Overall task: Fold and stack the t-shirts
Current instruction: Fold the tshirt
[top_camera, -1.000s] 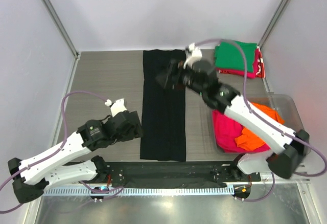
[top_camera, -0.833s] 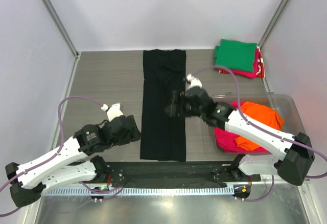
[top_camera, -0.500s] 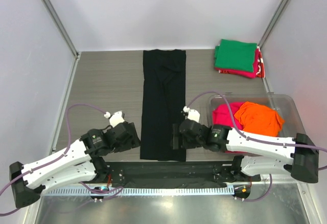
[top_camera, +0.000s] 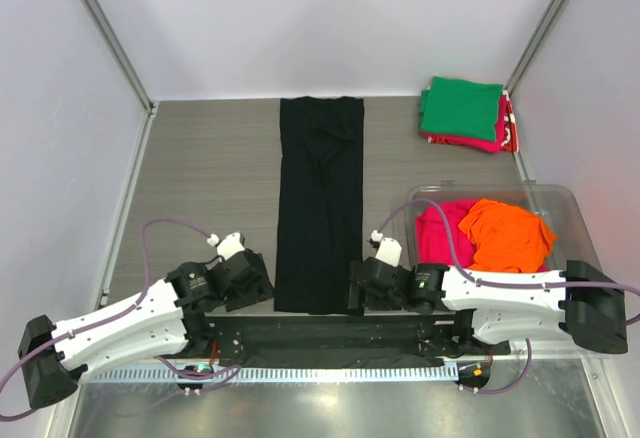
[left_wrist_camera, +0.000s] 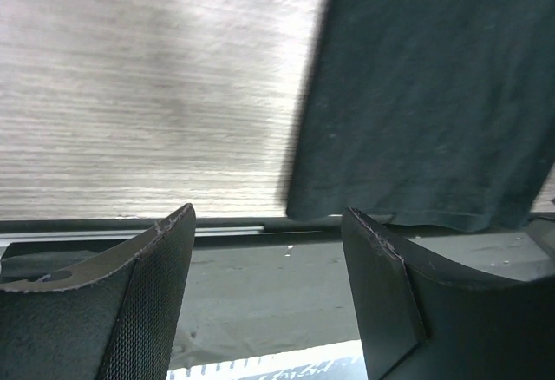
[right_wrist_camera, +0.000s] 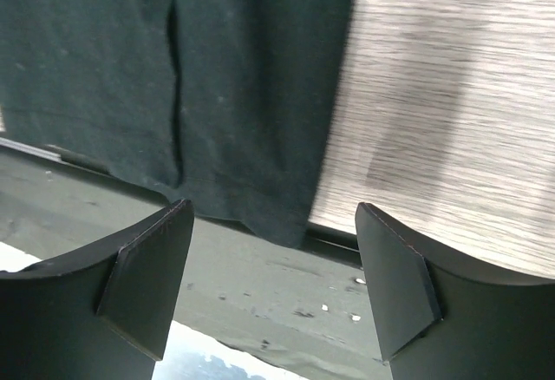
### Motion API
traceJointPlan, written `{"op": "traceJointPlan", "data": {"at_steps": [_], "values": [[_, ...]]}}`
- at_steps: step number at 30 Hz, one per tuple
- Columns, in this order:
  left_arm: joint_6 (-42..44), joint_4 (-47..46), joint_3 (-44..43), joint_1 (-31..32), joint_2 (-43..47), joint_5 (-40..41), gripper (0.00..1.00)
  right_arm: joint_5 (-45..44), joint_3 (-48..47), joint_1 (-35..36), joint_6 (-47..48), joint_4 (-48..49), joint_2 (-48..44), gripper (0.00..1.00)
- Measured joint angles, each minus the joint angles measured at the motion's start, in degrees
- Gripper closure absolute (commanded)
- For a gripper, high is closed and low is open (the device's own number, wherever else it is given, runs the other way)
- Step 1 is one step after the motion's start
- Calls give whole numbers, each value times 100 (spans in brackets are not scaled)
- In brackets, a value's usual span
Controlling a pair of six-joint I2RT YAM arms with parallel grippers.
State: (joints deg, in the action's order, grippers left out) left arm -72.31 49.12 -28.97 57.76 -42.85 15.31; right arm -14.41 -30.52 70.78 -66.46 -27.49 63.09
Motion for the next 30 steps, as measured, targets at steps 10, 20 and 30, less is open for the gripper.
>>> {"op": "traceJointPlan", "data": {"at_steps": [10, 20, 30], "values": [[-195, -450, 345, 0, 28, -284, 35, 20, 122, 4, -192, 437, 96, 29], [-260, -1040, 629, 4, -219, -544, 40, 48, 273, 4, -409, 509, 155, 49], [-260, -1550, 695, 37, -684, -695, 54, 107, 278, 4, -420, 654, 372, 59]]}}
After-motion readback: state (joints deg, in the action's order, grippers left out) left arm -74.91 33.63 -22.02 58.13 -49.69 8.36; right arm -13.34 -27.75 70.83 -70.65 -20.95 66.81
